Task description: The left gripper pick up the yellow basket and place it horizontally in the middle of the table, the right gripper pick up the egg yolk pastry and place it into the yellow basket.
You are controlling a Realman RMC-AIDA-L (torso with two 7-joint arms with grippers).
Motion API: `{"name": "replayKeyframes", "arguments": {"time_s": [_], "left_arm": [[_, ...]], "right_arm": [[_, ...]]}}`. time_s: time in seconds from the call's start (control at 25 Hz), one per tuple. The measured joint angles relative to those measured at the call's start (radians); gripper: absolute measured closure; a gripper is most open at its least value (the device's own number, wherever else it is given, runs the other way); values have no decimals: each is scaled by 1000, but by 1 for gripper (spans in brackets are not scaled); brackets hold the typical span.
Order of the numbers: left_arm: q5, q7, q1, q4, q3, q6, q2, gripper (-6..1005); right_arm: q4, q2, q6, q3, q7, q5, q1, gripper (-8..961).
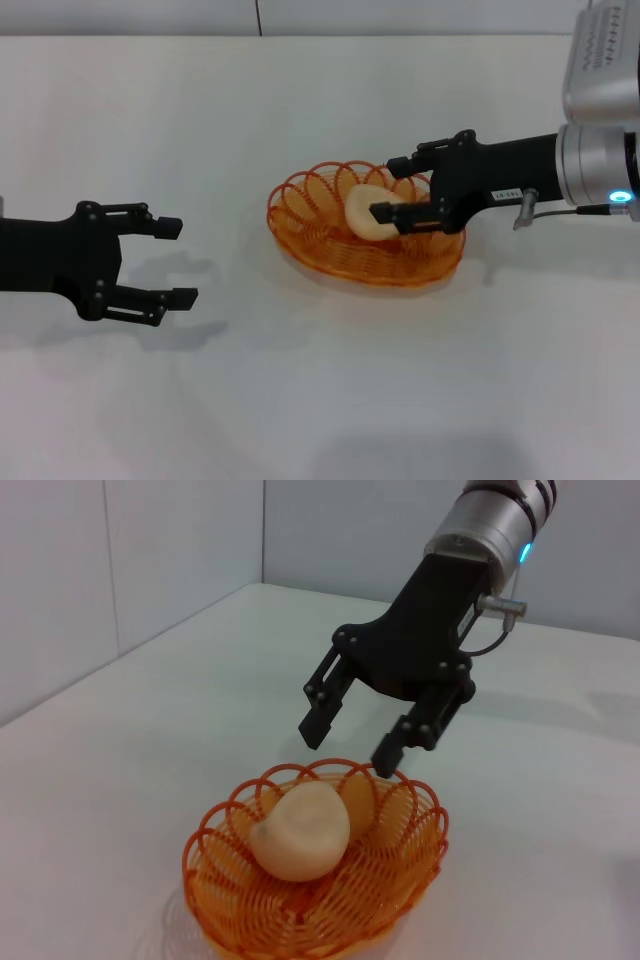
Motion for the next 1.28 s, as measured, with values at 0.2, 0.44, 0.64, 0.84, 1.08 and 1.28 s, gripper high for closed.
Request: {"name": "replayKeyframes", "arguments": {"time_s": [0.2, 0.44, 0.64, 0.84, 1.08, 1.28], "left_arm": [[0, 2, 6, 0, 0, 0, 0, 136], [0, 3, 6, 0, 0, 0, 1, 136], [0, 4, 3, 0, 1, 0, 3, 136], [0, 1, -4, 0, 7, 1, 5, 136], [1, -10, -16, 0, 8, 9, 8, 136], [36, -22, -36, -1, 9, 12, 5, 136]], "right_arm": [[1, -4, -98, 52, -51, 0, -20, 395], [22, -9, -296, 215, -169, 36, -68, 163], [60, -21, -404, 299, -266, 26, -86, 70], [114, -50, -429, 304, -315, 15, -92, 71], [158, -67, -461, 307, -354, 11, -91, 73], [172, -77, -478, 308, -362, 11, -93, 74]]}}
